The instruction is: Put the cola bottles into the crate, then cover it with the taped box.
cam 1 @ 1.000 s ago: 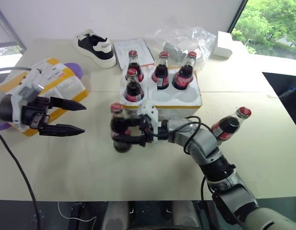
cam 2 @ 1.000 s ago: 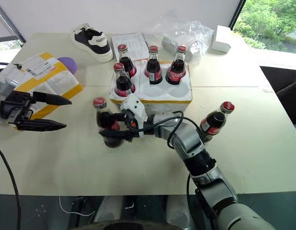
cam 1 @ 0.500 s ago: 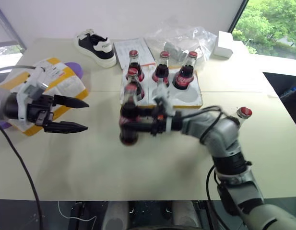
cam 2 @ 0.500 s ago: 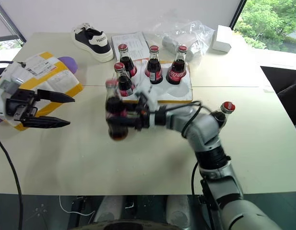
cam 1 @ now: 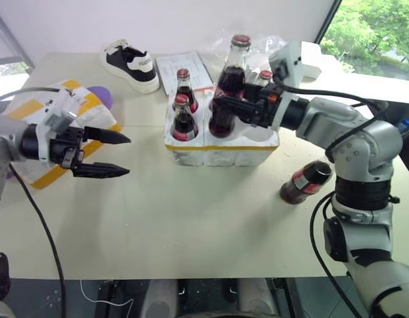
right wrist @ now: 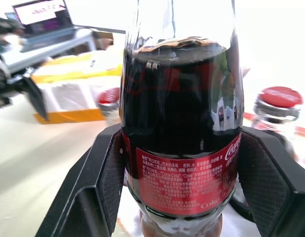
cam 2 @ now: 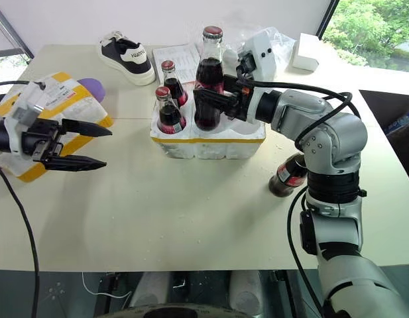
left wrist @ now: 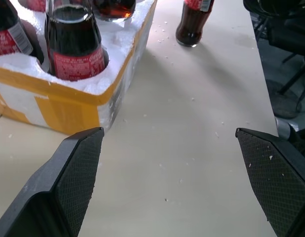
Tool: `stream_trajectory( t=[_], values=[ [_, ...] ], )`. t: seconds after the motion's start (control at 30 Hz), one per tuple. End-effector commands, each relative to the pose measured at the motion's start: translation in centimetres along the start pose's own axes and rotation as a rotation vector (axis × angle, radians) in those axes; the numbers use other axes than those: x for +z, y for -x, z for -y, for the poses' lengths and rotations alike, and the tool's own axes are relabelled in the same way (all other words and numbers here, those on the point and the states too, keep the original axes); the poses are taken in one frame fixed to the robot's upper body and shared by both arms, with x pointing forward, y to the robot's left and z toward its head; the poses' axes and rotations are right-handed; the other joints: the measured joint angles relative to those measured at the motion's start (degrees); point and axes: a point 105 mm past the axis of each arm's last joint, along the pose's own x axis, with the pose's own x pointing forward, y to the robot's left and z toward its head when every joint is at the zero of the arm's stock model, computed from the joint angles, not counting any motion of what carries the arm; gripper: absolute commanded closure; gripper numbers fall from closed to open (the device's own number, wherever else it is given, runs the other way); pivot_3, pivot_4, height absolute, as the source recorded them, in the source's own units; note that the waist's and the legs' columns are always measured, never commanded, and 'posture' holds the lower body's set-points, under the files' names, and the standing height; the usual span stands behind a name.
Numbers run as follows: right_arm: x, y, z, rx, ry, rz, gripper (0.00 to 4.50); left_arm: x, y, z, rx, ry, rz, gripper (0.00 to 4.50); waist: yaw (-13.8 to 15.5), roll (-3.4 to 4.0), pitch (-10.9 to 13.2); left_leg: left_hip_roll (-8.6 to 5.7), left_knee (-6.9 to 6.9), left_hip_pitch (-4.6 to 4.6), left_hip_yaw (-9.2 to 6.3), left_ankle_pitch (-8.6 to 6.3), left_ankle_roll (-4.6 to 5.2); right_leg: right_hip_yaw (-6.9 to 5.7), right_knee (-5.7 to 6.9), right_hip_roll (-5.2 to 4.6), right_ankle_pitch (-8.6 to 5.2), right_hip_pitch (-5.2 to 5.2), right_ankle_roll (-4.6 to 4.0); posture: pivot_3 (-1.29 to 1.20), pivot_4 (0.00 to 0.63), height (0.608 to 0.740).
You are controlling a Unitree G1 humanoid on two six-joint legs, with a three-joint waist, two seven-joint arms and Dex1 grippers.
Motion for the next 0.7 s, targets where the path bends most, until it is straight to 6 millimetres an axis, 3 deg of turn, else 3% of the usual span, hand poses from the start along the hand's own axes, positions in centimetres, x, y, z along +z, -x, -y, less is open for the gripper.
stream_trajectory(
  t=[0.03, 0.57, 0.7],
  values=[
    [1.5, -0.1, -0.2, -0.012, 0.087, 0.066, 1.86, 0.7, 0.0, -0.1, 0.008, -0.038, 0.0, 0.0, 0.0, 0.0, 0.0, 0.0, 0.0, 0.0, 0.0, 0.0, 0.0, 0.0, 0.0, 0.0, 0.0, 0.0, 0.0, 0.0, 0.15, 0.74],
    [-2.2, -1.1, 0.1, -0.043, 0.129, -0.026, 1.86, 1.1, 0.1, -0.1, 0.015, -0.048, 0.004, 0.0, 0.11, 0.0, 0.0, 0.0, 0.01, -0.01, -0.01, 0.0, 0.0, 0.0, 0.0, 0.0, 0.0, 0.0, 0.0, 0.0, 0.15, 0.74],
    [-3.1, -1.3, -0.5, -0.029, 0.11, -0.047, 0.02, 1.2, -0.1, -0.1, 0.011, -0.052, 0.013, 0.0, 0.1, 0.0, 0.0, 0.0, 0.01, 0.0, -0.01, 0.0, 0.0, 0.0, 0.0, 0.0, 0.0, 0.01, 0.0, 0.0, 0.15, 0.74]
  ],
)
